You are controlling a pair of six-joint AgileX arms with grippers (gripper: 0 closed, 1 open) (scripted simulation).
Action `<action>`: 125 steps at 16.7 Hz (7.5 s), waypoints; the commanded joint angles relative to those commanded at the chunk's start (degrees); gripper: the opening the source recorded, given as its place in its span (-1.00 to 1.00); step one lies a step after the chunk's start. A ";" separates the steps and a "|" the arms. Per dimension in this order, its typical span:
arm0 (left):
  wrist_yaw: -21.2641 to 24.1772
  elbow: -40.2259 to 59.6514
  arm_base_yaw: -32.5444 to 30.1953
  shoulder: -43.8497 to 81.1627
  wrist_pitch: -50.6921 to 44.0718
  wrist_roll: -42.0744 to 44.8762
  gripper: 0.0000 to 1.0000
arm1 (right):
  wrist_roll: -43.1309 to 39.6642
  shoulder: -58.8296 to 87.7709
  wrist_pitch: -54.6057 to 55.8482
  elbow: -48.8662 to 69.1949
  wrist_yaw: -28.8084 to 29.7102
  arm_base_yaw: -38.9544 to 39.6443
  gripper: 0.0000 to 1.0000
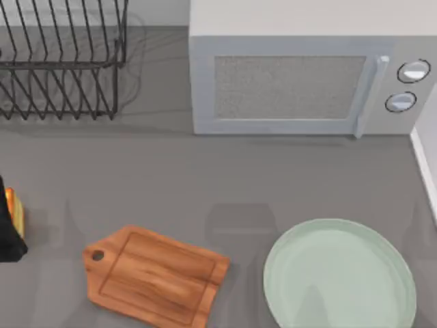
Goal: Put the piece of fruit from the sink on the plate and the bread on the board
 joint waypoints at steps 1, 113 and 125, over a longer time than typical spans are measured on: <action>0.00 0.00 0.00 0.00 0.00 0.00 1.00 | 0.00 0.00 0.00 0.00 0.00 0.00 1.00; 0.00 0.00 0.00 0.00 0.00 0.00 1.00 | -12.15 131.94 -58.74 103.37 -0.41 -13.62 -1.00; 0.00 0.00 0.00 0.00 0.00 0.00 1.00 | 7.95 113.74 -66.84 86.97 1.31 0.00 -1.00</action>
